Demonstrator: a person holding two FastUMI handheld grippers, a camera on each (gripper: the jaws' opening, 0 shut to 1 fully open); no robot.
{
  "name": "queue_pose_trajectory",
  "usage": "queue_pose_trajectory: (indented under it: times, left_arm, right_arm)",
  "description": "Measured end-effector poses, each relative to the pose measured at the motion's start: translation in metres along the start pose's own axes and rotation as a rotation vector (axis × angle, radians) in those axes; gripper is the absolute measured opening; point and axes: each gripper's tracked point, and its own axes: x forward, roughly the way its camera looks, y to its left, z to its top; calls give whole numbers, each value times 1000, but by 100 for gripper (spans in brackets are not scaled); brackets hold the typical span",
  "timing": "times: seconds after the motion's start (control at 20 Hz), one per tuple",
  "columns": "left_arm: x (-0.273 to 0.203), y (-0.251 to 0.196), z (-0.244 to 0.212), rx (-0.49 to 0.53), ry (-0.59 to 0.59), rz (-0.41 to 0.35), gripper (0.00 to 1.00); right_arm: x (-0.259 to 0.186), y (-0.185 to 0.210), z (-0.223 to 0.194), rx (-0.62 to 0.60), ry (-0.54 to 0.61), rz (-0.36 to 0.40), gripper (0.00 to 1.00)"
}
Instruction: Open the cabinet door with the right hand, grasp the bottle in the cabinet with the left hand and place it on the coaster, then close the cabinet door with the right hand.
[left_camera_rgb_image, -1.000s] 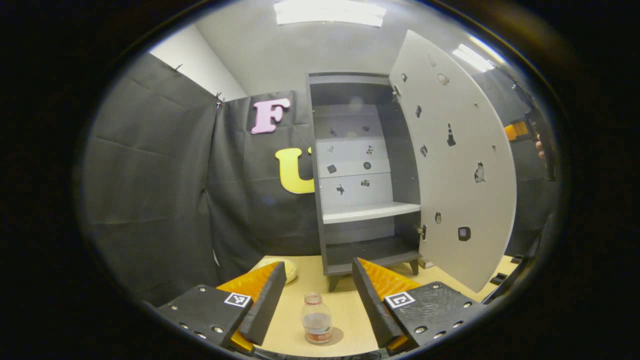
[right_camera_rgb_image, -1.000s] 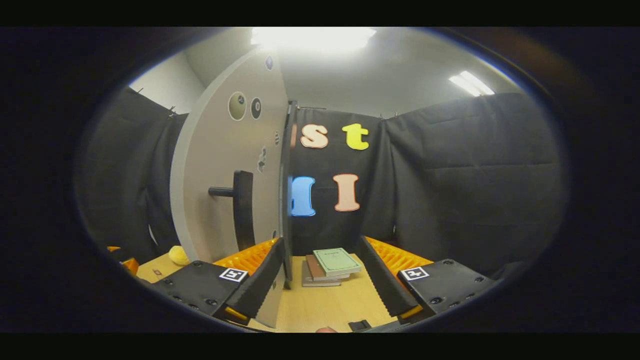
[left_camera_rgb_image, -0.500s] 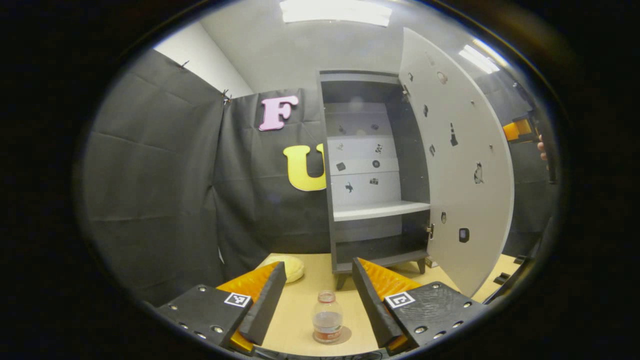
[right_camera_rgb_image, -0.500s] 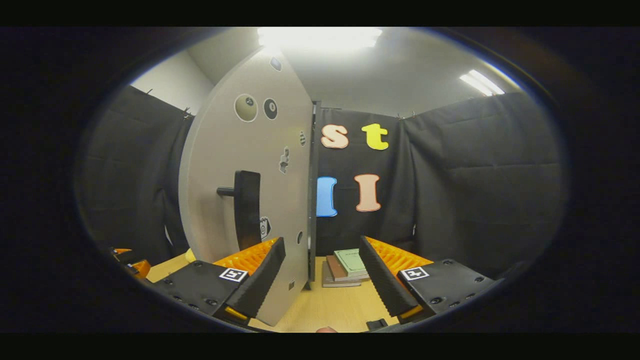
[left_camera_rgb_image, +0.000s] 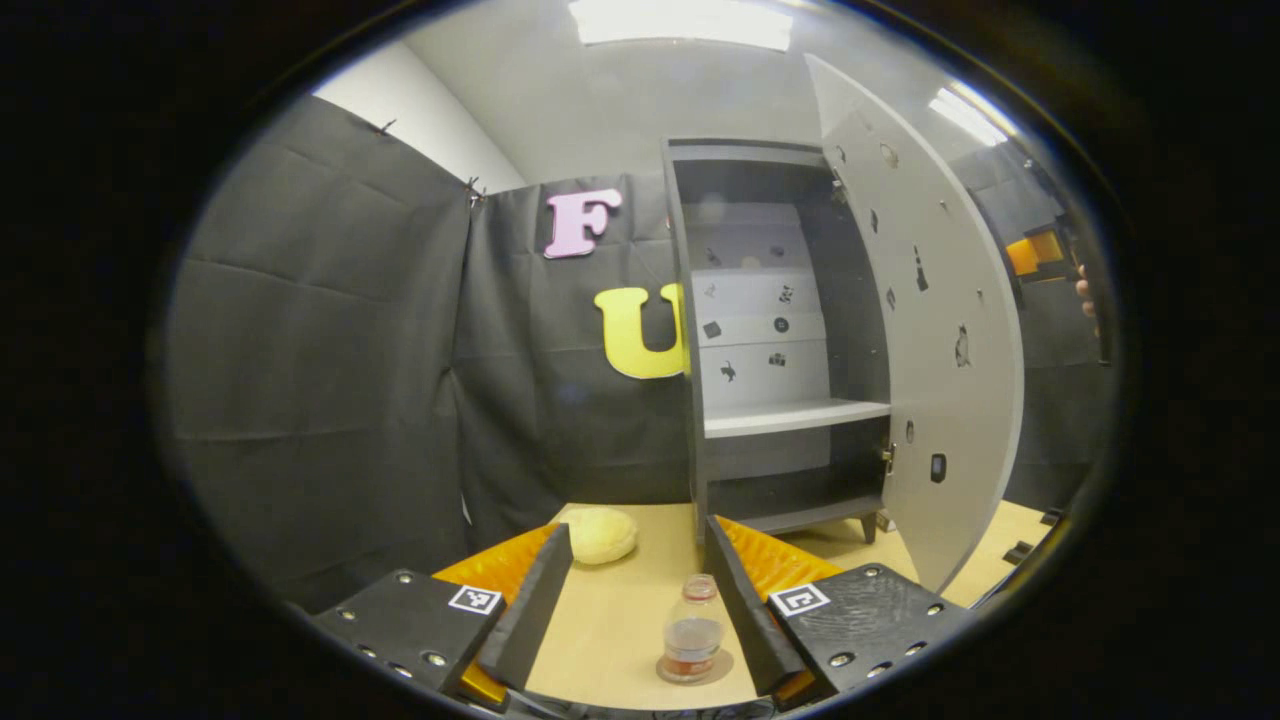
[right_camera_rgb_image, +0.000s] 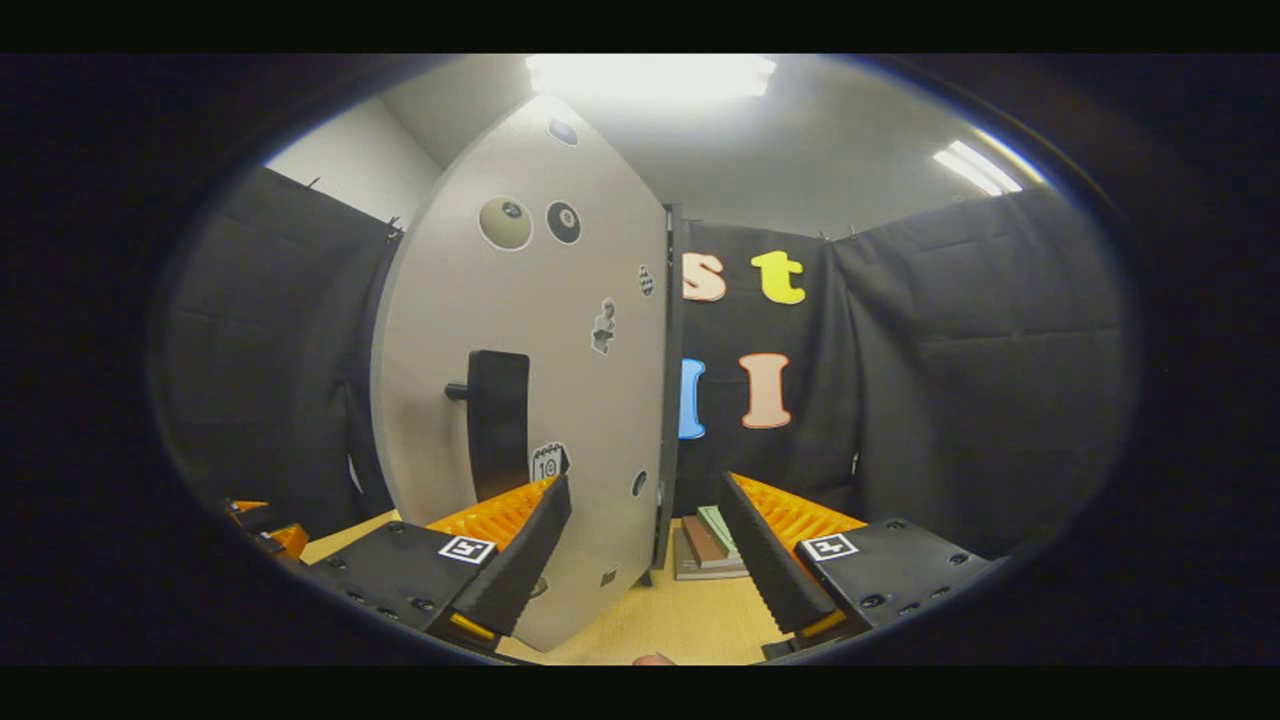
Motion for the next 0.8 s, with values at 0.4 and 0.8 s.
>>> queue_pose_trajectory:
  times: [0.4,0.8]
  left_arm:
    - [-7,35,4,-11,-4,47,81]
    - [-18,80,2,-8,8,115,81]
  right_arm:
    - [20,51,5,43,-30,48,95]
    - [64,123,17,73,-76,125,95]
